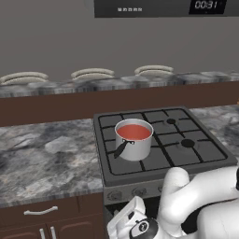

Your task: Wait until the marinara sauce is simmered to a deep red color and then turn off the stove.

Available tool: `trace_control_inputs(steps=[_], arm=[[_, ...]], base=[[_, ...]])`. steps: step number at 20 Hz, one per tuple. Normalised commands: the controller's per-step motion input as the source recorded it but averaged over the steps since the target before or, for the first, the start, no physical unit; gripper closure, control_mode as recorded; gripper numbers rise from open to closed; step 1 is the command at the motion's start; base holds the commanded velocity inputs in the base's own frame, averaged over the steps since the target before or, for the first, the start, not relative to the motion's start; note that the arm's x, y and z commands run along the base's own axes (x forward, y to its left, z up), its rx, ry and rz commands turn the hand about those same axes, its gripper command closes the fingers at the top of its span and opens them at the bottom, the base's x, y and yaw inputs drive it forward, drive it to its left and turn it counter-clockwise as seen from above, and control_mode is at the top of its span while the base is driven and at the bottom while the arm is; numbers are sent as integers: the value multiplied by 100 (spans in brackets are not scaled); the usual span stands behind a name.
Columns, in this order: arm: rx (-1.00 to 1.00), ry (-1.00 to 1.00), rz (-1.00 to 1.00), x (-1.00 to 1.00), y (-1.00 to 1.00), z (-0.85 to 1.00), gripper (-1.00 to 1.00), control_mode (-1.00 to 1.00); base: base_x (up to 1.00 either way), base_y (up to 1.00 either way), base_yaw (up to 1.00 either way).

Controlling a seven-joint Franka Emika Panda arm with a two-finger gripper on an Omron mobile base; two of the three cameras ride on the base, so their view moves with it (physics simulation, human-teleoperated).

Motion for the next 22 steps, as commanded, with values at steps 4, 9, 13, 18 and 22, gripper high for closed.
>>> trace_control_inputs(steps=[4, 9, 13, 18, 22], arm=[[13, 0, 0, 0, 0, 0, -100, -100], [5, 0, 0, 0, -1, 0, -100, -100], [0, 0, 0, 0, 0, 0, -100, -100], [0, 0, 0, 10, -1, 0, -100, -100], [0, -4, 2, 8, -6, 0, -100, -100]], base=[[0, 0, 0], [0, 0, 0], [0, 0, 0], [0, 0, 0], [0, 0, 0]])
